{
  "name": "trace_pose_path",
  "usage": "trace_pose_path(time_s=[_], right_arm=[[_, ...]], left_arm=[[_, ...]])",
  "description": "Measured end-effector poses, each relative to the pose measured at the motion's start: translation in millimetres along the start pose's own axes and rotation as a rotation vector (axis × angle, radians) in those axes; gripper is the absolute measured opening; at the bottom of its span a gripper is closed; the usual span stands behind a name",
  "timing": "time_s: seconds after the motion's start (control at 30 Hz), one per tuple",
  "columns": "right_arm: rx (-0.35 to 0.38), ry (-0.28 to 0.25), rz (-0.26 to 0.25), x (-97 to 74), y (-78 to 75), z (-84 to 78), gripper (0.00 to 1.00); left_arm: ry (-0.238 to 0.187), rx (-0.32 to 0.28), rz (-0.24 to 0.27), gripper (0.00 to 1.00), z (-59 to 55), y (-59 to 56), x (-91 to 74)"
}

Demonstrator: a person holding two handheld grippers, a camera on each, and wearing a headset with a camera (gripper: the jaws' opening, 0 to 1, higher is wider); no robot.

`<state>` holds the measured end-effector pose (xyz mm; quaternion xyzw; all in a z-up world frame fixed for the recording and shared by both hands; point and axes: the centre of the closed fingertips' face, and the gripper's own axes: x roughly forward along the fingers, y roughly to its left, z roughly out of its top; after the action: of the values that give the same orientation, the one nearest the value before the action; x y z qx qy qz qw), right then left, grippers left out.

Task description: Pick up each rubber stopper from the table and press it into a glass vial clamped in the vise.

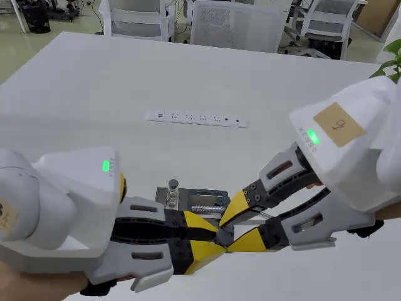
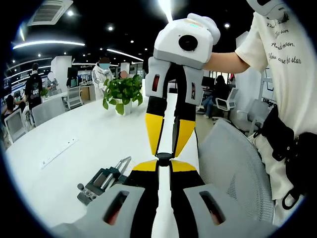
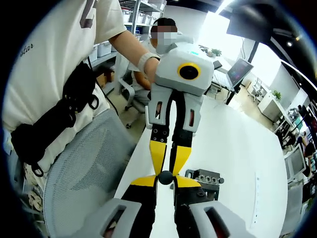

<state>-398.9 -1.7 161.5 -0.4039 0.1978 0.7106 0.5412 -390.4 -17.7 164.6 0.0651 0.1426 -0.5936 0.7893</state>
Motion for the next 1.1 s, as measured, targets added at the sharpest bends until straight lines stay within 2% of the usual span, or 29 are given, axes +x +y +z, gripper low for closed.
trace_pose_path(time_s=[1.1], right_arm=[[-0.082,0.062,0.08,4.0,8.2,-3.1,0.08]], left_arm=[[-0.001,-0.014,-0.019,0.03,-5.2,-7.4,1.7]])
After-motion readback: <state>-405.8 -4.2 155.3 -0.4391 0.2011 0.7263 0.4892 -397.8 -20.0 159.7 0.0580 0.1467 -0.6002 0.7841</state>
